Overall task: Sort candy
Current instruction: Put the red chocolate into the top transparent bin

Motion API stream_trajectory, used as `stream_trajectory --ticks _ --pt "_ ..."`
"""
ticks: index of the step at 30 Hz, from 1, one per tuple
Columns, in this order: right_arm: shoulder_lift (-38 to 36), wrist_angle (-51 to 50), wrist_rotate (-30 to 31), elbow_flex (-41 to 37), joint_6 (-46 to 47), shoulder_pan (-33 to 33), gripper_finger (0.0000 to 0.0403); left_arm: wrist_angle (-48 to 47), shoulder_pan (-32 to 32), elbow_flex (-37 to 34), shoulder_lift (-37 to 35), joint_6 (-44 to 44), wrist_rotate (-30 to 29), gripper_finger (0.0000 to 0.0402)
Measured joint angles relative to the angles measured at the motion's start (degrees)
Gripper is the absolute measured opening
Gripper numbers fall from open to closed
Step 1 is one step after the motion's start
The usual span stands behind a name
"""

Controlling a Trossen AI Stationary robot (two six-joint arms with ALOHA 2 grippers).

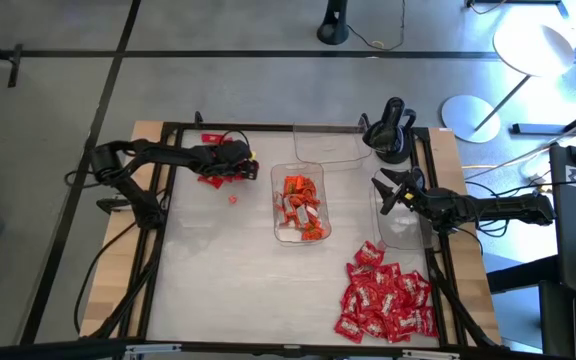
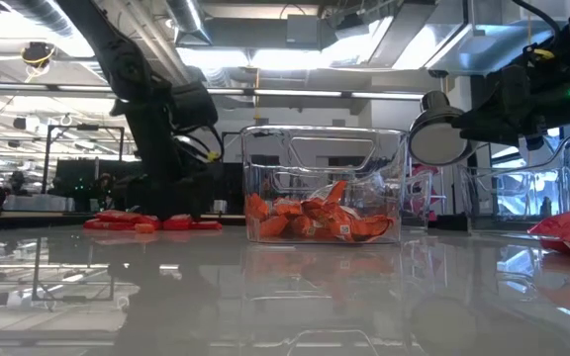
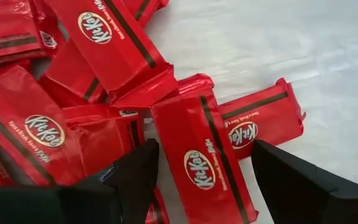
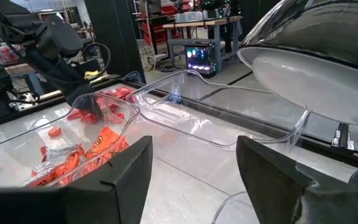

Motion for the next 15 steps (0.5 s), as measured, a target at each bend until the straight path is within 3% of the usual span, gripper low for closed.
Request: stream_trajectory --ticks 4,15 --pt "0.00 -0.14 0.01 0.00 0.00 0.00 0.0230 0.06 0.00 0.03 0.32 0.25 0.06 0.0226" --pt "0.00 -0.01 -0.01 0.00 0.00 0.00 0.0230 0.21 -1.72 -0.02 -0.93 3.08 0.16 0.0125"
